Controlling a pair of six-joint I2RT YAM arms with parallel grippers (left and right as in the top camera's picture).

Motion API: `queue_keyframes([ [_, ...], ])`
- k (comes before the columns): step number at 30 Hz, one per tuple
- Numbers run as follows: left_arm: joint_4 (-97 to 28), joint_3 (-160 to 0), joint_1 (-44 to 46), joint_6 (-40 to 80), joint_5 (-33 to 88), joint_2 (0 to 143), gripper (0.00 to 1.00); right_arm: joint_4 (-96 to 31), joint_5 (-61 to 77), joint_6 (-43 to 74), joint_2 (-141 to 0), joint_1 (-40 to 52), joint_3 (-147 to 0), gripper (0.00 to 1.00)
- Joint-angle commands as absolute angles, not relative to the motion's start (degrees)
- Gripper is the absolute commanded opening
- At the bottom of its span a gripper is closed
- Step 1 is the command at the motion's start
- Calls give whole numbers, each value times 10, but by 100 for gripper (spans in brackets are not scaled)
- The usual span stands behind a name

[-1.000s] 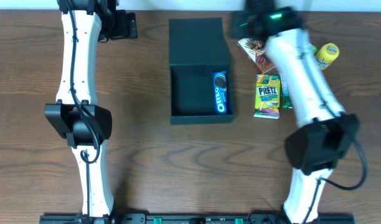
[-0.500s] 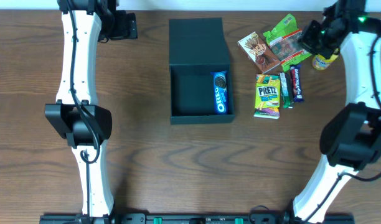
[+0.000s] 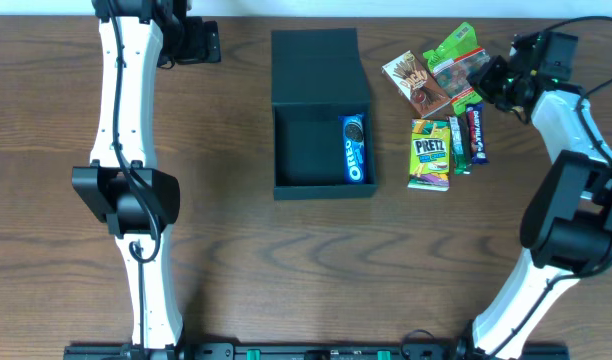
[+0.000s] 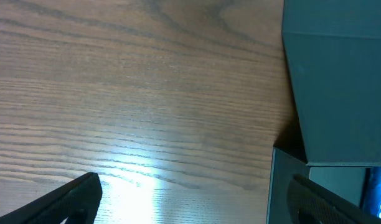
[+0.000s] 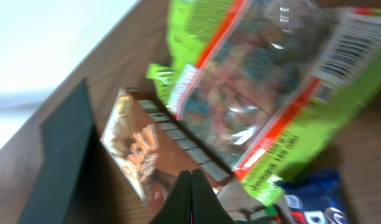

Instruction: Pack container

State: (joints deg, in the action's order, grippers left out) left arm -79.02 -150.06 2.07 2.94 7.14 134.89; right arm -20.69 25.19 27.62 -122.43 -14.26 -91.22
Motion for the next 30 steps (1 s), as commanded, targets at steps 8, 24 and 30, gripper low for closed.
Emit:
queue_keyframes([
  [8,-781,-1506,19,27,71,1344,95,-191,166,296,-1223,-158,-862,1],
  [24,-775,-1505,19,25,70,1344,95,-118,122,313,-1250,-163,-842,56],
  [30,-775,-1505,19,17,70,1344,95,-69,122,317,-1266,-163,-842,61],
])
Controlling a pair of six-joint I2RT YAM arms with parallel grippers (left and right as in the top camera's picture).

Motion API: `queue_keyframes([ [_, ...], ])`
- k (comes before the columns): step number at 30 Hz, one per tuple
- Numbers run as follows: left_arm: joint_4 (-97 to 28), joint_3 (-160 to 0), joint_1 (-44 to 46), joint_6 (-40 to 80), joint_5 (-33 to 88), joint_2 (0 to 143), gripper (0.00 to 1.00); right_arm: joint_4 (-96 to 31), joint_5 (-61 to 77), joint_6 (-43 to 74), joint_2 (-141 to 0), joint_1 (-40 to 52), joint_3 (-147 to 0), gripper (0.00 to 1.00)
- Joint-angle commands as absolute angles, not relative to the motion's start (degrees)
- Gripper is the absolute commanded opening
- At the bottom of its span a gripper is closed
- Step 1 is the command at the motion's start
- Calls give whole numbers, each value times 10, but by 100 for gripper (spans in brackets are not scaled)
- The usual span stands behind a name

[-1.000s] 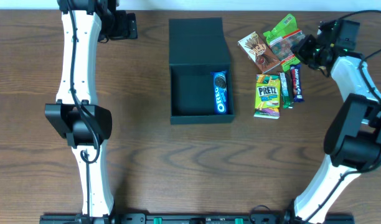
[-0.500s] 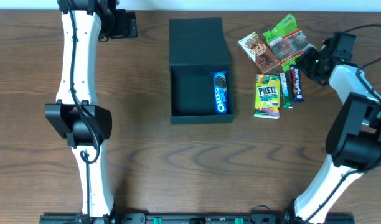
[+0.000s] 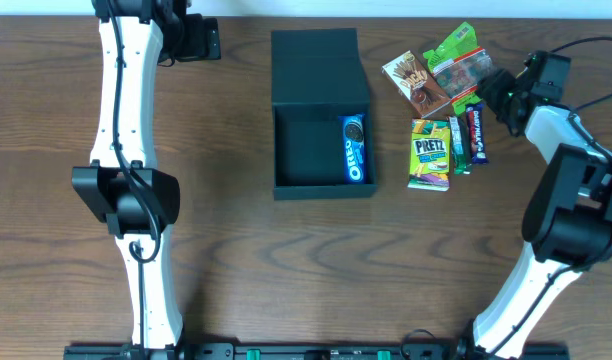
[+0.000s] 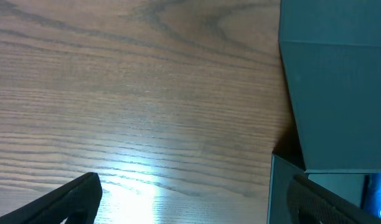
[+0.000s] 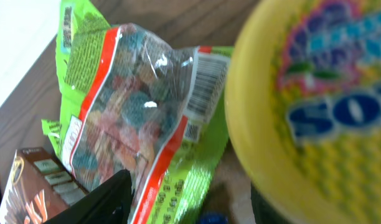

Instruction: Pack container

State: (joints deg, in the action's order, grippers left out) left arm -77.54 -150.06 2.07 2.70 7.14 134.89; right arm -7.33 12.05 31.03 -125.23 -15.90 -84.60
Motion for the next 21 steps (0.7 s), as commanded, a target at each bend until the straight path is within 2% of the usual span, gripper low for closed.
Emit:
queue_keyframes([
  [1,-775,-1505,19,17,70,1344,96,-66,122,320,-1271,-163,-842,62],
  [10,-773,-1505,19,17,70,1344,95,-17,125,354,-1313,-161,-842,67],
  [16,-773,-1505,19,17,69,1344,96,11,164,355,-1342,-155,-843,49],
  [18,-773,-1505,19,17,69,1344,95,14,170,358,-1352,-152,-843,47],
  [20,-773,-1505,19,17,69,1344,95,19,170,358,-1357,-149,-843,36],
  [21,-773,-1505,19,17,69,1344,95,20,170,358,-1358,-148,-843,26],
])
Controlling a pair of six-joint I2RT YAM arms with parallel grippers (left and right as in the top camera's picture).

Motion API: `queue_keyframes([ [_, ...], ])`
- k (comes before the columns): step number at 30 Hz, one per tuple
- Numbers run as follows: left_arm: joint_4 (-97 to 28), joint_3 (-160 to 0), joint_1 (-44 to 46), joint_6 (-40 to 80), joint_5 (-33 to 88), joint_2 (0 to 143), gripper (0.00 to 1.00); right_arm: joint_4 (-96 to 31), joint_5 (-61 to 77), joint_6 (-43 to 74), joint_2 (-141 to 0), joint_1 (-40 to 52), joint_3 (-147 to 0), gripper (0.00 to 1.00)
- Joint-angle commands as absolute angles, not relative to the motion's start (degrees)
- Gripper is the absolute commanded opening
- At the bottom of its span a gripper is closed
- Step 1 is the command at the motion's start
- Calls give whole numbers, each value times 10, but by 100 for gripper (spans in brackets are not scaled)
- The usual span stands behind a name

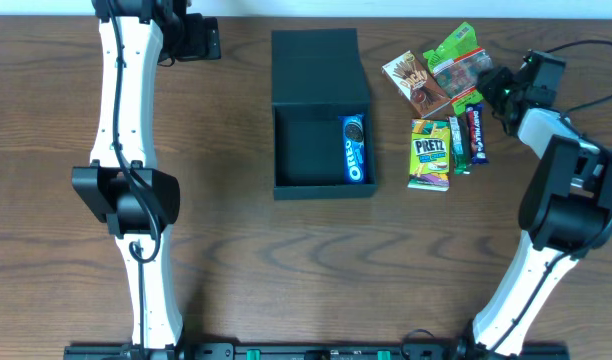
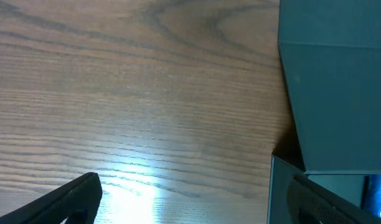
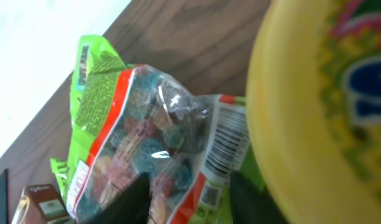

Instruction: Pack container

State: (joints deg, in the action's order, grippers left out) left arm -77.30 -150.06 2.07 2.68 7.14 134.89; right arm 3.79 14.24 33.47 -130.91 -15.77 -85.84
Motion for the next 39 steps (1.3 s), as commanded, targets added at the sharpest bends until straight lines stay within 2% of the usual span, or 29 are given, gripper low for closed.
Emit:
queue_keyframes([
  [1,-773,-1505,19,17,69,1344,95,22,169,358,-1360,-146,-843,18],
  [4,-773,-1505,19,17,69,1344,95,21,170,358,-1361,-145,-843,1],
  [14,-773,-1505,19,17,69,1344,95,17,290,347,-1338,-140,-928,1],
  [19,-773,-1505,19,17,69,1344,95,-59,291,305,-1282,-121,-1026,2],
  [22,-773,-1505,19,17,69,1344,95,-126,210,275,-1251,-119,-1077,1],
  [26,-773,-1505,19,17,69,1344,95,-192,16,239,-1248,-144,-1125,1],
  [28,-773,-1505,19,17,69,1344,95,-204,-23,239,-1248,-165,-1126,1],
  [34,-770,-1505,19,17,69,1344,95,-221,-6,244,-1257,-229,-1126,2],
  [39,-763,-1505,19,17,69,1344,96,-221,64,244,-1289,-250,-1126,2],
])
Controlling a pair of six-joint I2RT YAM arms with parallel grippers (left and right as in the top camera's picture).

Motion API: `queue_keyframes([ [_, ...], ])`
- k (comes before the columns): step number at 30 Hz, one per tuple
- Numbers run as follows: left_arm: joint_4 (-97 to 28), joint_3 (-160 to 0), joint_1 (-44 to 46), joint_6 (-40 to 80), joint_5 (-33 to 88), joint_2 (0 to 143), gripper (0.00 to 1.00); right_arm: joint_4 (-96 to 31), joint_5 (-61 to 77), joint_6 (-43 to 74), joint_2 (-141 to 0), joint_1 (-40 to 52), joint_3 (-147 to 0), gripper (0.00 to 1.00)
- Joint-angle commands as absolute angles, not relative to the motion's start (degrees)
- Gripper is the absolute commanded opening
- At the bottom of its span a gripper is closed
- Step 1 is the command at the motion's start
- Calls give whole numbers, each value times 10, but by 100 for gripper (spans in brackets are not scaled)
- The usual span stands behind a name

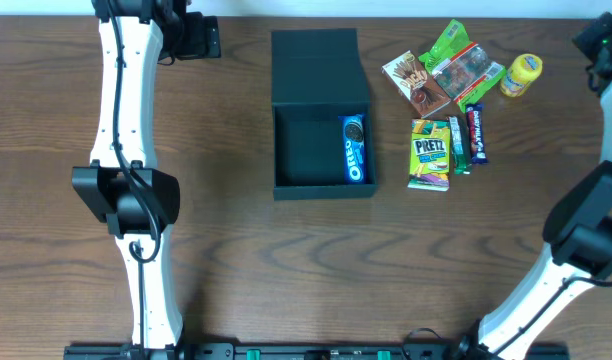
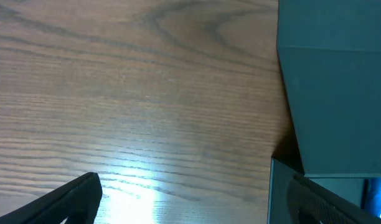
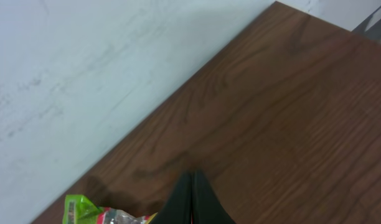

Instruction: Pack container

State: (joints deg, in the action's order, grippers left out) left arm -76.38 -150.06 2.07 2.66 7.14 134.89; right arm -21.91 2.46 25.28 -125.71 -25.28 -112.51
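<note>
The dark box (image 1: 322, 150) lies with its lid folded back and an Oreo pack (image 1: 354, 150) along its right inner wall. To its right are a brown Pocky box (image 1: 414, 82), a green gummy bag (image 1: 460, 60), a yellow tub (image 1: 523, 75), a Pretz box (image 1: 430, 153) and two bars (image 1: 466, 138). My right gripper (image 3: 192, 180) is shut on nothing at the table's far right corner, away from the snacks. A corner of the gummy bag (image 3: 84, 208) shows in its view. My left gripper (image 2: 197, 205) is open over bare wood left of the box lid (image 2: 337, 81).
The wall (image 3: 84, 74) runs just behind the table's far edge by my right gripper. My left arm (image 1: 126, 110) stretches along the table's left side. Bare wood lies left of the box and across the front.
My right gripper was down among the snacks with the yellow tub filling its view. Now it is back at the far right corner, shut, and the tub stands uncovered beside the gummy bag.
My right gripper was shut over the gummy bag and Pocky box. Then it was open close by the yellow tub, twice, and the arm hid the tub from overhead. Now it is withdrawn and shut, with the tub in plain view. My left arm stayed put.
</note>
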Motion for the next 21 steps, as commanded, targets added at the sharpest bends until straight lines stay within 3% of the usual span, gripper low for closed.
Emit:
queue_keyframes([
  [1,-762,-1505,19,17,69,1344,95,-220,75,249,-1298,-252,-1126,1],
  [9,-763,-1505,19,17,69,1344,95,-126,232,348,-1398,-282,-1127,1],
  [21,-762,-1505,19,17,69,1344,96,-10,383,398,-1473,-308,-1127,1],
])
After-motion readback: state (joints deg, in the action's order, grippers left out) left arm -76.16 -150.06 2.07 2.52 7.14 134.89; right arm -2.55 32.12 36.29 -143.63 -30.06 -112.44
